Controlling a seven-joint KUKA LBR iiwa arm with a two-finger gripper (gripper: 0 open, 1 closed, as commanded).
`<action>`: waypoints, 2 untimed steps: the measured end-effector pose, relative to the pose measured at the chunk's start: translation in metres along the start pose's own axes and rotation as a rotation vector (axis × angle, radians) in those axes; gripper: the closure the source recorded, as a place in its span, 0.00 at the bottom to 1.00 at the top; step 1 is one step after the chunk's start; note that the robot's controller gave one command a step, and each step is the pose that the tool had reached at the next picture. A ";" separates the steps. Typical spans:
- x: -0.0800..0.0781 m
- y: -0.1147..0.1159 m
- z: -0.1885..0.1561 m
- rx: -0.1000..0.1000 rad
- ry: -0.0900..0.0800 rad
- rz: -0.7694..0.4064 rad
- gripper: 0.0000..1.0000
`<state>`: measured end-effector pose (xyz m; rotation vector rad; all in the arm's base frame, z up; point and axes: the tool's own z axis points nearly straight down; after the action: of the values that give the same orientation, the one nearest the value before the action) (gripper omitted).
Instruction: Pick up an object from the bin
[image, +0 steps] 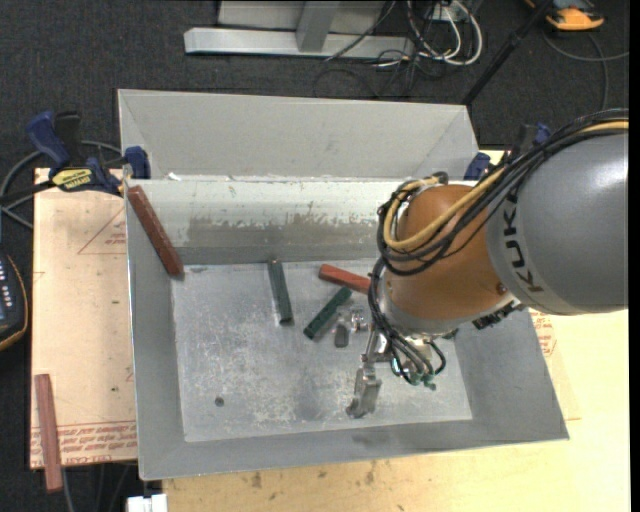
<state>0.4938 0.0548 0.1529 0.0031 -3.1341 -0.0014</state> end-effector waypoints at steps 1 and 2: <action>-0.087 -0.006 0.085 0.000 -0.012 -0.148 0.00; -0.100 0.001 0.051 0.001 -0.013 -0.260 0.00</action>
Offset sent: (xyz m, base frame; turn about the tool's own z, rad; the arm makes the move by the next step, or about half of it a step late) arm 0.0850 -0.0065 -0.0829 -0.1492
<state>0.5933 0.0557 0.1010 0.4118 -3.1203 -0.0018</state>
